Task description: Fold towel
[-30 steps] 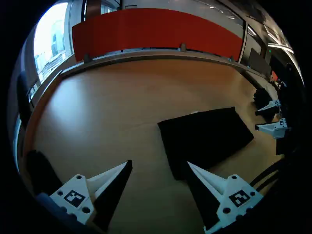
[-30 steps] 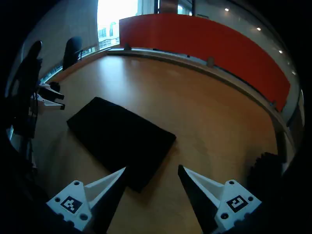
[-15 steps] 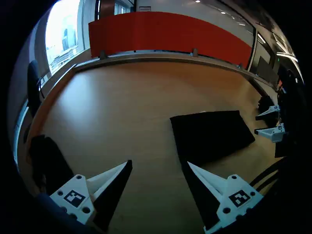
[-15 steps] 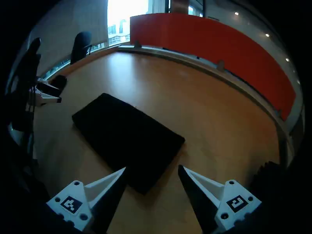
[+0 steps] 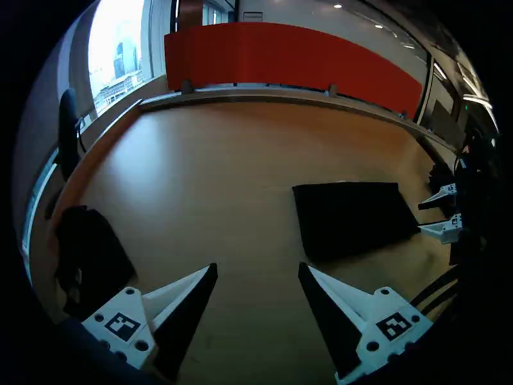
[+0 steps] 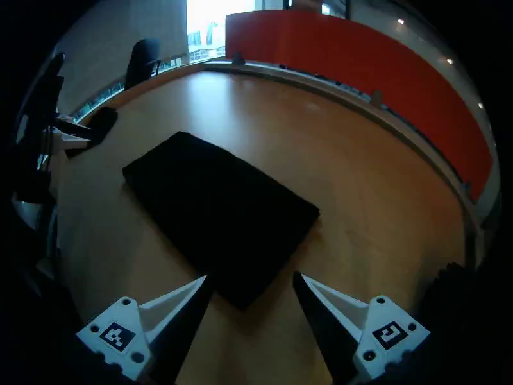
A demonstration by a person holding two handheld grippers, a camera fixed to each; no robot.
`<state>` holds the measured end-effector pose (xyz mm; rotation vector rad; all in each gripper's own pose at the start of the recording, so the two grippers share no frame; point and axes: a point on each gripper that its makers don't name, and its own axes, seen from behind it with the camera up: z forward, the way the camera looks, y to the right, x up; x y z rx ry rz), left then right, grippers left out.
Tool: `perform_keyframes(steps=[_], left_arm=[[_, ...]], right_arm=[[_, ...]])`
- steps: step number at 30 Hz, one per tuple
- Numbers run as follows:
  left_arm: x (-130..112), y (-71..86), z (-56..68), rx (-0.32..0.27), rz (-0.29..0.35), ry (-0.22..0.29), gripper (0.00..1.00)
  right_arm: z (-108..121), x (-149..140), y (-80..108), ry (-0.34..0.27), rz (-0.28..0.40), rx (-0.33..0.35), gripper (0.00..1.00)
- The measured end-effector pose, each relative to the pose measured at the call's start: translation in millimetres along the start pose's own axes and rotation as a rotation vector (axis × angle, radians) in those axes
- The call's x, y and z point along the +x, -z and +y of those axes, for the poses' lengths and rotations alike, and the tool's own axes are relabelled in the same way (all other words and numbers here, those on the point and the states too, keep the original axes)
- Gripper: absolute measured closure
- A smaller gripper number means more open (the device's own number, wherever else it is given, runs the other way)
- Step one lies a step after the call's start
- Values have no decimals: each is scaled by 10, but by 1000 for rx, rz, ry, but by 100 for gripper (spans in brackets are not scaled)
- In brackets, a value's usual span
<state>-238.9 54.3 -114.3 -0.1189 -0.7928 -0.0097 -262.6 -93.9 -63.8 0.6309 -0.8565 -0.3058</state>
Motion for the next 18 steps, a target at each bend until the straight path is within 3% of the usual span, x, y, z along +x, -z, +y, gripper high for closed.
perform_keyframes(steps=[6, 13, 18], left_arm=[[-74, 58, -54, 12, -6, 14, 6], [-128, 95, -92, 20, -12, 24, 6], [-149, 108, -108, 22, -13, 27, 6]], right_arm=[[-20, -137, -29, 22, -33, 13, 12], [-45, -248, -16, 47, -71, 34, 30], [-101, -325, 9, 43, -106, 67, 50]])
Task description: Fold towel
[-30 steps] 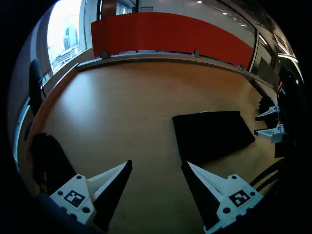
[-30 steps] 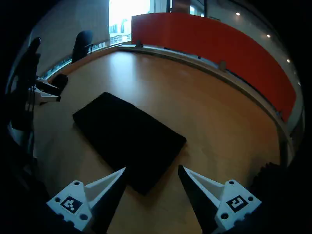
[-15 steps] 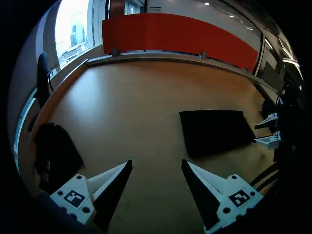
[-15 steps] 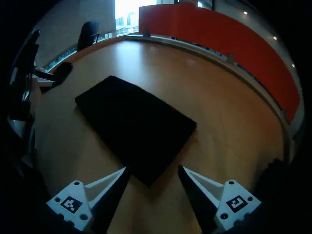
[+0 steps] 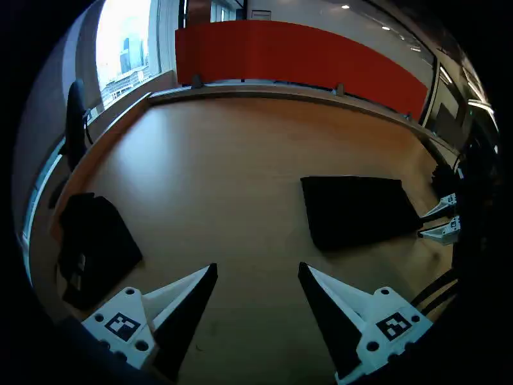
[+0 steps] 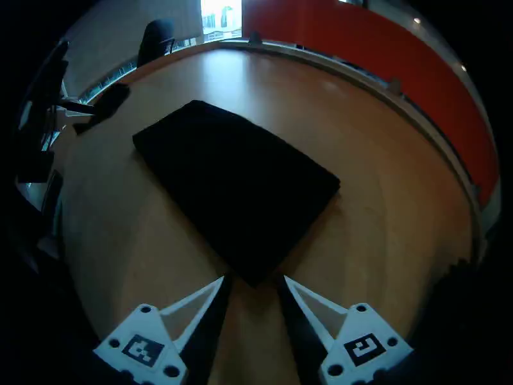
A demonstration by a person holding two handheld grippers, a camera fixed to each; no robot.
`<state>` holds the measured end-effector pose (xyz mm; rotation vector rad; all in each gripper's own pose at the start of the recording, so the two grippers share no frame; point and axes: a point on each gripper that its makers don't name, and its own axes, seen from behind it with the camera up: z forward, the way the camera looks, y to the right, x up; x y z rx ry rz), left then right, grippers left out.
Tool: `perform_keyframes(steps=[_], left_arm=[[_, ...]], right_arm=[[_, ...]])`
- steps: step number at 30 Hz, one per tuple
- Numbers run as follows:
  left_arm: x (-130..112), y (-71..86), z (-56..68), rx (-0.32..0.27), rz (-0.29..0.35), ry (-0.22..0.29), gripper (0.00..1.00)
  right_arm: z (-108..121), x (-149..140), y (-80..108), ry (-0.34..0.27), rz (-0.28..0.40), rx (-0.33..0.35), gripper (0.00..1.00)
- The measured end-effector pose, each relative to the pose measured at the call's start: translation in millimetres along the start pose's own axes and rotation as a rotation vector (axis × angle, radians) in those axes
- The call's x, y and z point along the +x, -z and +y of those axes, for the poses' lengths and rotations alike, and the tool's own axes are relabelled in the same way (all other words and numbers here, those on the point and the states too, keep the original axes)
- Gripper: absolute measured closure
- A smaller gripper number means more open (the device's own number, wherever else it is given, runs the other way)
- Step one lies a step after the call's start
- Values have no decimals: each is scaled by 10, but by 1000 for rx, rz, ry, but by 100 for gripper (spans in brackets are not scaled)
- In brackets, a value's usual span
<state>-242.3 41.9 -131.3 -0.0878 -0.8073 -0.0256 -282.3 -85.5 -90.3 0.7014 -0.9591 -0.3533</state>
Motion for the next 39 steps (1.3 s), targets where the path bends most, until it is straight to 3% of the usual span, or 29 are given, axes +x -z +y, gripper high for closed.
perform_keyframes(steps=[3, 7, 17, 28, 39], left_arm=[[-9, 4, -6, 0, 0, 0, 6], [-15, 12, -11, 0, 1, 2, 6], [-25, 11, -31, 0, 1, 1, 6], [-13, -5, -46, -1, 1, -1, 6], [32, -16, -64, -3, 8, 2, 6]], right_arm=[[-24, 19, 2, -12, 3, 15, 59], [-6, 32, 19, -13, 6, 14, 59], [-19, 14, 21, 5, -4, 29, 91], [-1, 186, 120, 15, 24, 13, 93], [31, 511, 358, 22, 87, -6, 93]])
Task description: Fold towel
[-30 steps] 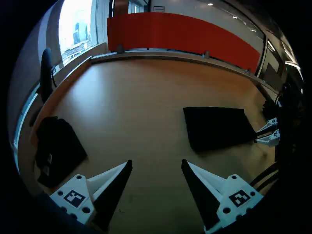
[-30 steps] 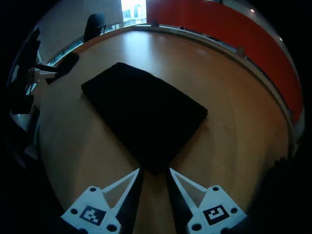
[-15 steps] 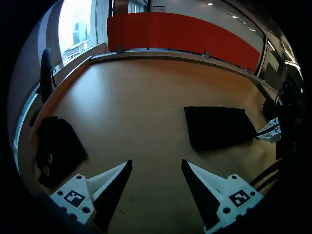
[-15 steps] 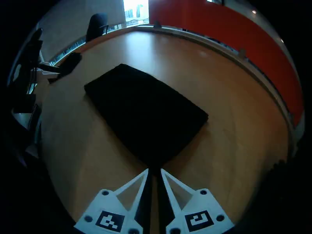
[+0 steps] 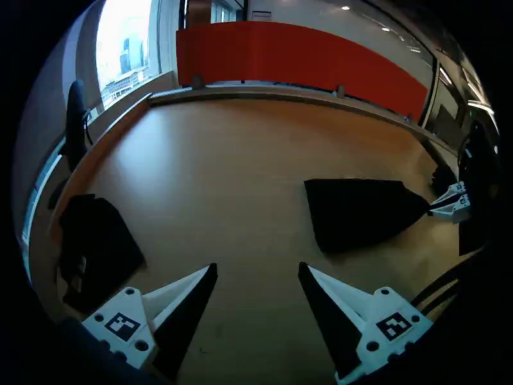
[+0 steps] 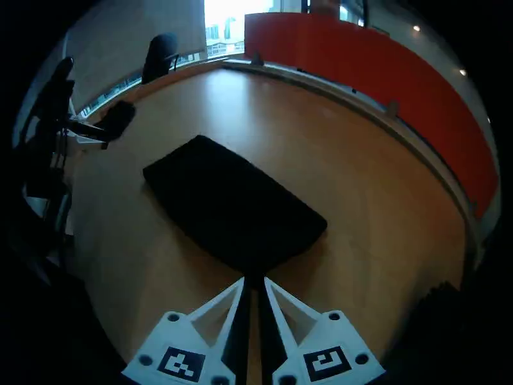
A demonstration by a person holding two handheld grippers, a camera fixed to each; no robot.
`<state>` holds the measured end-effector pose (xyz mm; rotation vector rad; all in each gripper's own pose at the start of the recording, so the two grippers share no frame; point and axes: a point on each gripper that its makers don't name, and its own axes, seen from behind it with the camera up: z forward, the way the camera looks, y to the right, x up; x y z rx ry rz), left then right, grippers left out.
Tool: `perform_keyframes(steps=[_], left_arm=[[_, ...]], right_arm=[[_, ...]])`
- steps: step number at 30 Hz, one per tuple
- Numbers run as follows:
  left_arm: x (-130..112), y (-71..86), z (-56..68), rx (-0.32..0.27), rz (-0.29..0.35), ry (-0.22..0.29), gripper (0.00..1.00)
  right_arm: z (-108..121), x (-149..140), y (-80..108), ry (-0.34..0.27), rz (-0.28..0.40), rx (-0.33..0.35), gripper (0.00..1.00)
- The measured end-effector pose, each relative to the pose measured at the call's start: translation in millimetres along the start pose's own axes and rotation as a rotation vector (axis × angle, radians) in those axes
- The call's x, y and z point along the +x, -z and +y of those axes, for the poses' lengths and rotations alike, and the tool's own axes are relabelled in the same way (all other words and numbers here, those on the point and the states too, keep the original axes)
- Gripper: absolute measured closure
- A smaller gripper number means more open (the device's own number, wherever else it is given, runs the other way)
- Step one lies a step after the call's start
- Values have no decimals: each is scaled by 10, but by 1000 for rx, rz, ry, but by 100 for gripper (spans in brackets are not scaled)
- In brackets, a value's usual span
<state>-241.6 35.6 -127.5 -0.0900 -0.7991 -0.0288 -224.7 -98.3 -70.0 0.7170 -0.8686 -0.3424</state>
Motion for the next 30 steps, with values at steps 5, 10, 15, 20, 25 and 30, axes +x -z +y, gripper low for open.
perform_keyframes(steps=[5, 10, 15, 20, 25, 30], left_arm=[[5, 4, -29, 3, 1, 1, 6], [17, 9, -51, 6, 5, 3, 6], [31, 13, -54, 6, 7, 3, 6], [31, 15, -47, 6, 7, 3, 6], [39, 15, -43, 4, 7, 5, 6], [40, 10, -46, 6, 7, 5, 6]], right_arm=[[23, 151, 106, 10, 24, -10, 93], [53, 257, 208, 26, 40, -24, 93], [104, 348, 324, 43, 54, -44, 93], [174, 429, 444, 53, 67, -64, 93], [225, 479, 545, 61, 79, -77, 93], [267, 511, 632, 73, 86, -90, 93]])
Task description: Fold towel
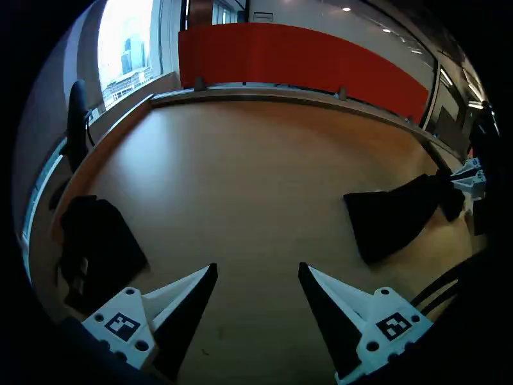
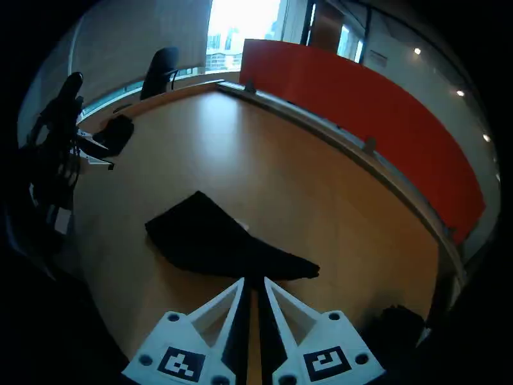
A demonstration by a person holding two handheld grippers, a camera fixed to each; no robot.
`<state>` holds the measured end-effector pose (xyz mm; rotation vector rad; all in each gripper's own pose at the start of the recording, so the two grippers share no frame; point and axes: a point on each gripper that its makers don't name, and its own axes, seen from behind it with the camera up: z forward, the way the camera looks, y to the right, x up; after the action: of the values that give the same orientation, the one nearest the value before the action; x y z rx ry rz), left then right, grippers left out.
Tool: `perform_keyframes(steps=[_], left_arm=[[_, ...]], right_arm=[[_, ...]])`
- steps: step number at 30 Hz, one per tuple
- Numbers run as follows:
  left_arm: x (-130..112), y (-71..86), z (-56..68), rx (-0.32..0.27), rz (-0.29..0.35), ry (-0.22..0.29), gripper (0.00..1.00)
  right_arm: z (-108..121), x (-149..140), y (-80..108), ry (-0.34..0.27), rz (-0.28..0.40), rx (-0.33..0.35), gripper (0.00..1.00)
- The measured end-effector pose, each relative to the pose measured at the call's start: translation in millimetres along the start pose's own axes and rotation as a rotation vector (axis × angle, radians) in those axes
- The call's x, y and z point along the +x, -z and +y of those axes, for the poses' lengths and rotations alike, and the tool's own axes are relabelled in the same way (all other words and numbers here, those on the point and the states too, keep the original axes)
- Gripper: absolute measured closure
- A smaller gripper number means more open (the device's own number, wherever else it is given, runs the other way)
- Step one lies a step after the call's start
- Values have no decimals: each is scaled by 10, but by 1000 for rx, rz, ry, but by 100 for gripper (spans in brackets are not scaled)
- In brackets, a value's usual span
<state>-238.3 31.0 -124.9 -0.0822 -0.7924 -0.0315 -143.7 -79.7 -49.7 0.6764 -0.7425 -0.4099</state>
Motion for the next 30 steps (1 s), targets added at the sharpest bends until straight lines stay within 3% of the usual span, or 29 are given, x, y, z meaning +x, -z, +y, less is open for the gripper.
perform_keyframes(steps=[15, 30], left_arm=[[16, 14, -26, 1, 4, 3, 6], [-16, 140, -212, 33, 21, 24, 6]], right_arm=[[-91, 154, -69, 22, 24, 25, 93], [-538, 490, -351, 82, 43, 128, 93]])
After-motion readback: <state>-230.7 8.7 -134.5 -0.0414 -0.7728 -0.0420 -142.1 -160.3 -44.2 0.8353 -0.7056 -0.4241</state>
